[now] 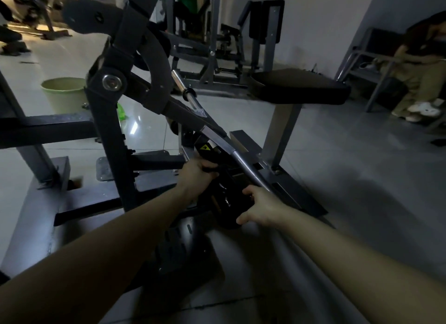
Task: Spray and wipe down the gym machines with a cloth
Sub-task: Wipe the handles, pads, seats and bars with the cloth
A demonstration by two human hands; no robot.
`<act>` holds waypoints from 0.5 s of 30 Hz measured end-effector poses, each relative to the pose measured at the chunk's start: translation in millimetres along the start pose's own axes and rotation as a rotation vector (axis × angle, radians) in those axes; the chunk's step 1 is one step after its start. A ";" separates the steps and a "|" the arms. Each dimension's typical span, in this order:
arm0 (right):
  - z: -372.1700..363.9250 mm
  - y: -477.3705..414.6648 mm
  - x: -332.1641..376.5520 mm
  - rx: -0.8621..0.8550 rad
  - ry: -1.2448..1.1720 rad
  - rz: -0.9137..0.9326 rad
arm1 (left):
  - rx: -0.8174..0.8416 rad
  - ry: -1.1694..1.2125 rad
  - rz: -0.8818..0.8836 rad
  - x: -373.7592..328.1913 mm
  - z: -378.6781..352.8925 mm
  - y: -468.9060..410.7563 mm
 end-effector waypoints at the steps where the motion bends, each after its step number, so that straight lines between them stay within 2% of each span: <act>1: -3.0 0.7 -2.9 -0.014 -0.024 0.011 | 0.027 -0.048 -0.035 0.1 0.1 0.2; 6: -11.9 2.9 -8.8 -0.070 -0.165 0.001 | 0.111 -0.054 -0.085 -4.5 1.2 11.1; 12: -27.8 8.9 -22.8 -0.109 -0.593 -0.063 | 0.290 -0.069 -0.192 -34.7 -24.2 61.6; 15: -34.2 11.0 -23.3 -0.165 -0.620 -0.040 | 0.189 -0.079 -0.181 -31.4 -26.5 56.6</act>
Point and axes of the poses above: each hand's wrist, its own y-axis away from the middle knuckle, its own z-axis out of the back of the hand, x = y × z, the point moved 7 cm from there along -y, towards the middle knuckle, and after that the axes turned 14 degrees about -z, right-handed, at the moved point
